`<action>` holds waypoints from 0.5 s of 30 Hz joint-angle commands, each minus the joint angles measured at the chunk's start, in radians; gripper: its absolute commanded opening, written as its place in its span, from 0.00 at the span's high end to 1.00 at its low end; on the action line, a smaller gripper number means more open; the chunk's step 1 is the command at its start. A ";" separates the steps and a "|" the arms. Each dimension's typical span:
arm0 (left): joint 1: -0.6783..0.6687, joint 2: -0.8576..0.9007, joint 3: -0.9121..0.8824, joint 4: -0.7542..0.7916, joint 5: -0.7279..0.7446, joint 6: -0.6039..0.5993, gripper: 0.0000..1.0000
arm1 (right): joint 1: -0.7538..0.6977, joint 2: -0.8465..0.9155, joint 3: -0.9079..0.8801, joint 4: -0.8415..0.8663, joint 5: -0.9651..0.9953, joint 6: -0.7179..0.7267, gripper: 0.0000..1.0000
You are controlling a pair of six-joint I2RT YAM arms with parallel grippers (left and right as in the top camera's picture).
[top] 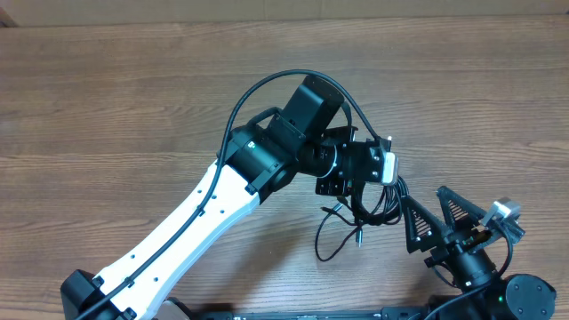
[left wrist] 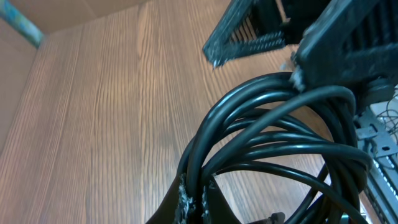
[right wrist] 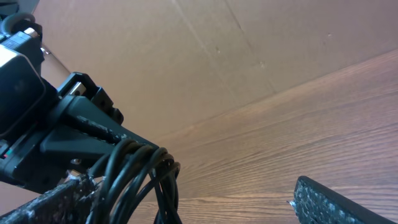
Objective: Untangle cables
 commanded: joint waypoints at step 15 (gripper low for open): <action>0.004 -0.029 0.027 0.027 0.188 0.008 0.96 | 0.003 0.003 0.021 -0.154 0.237 -0.061 0.00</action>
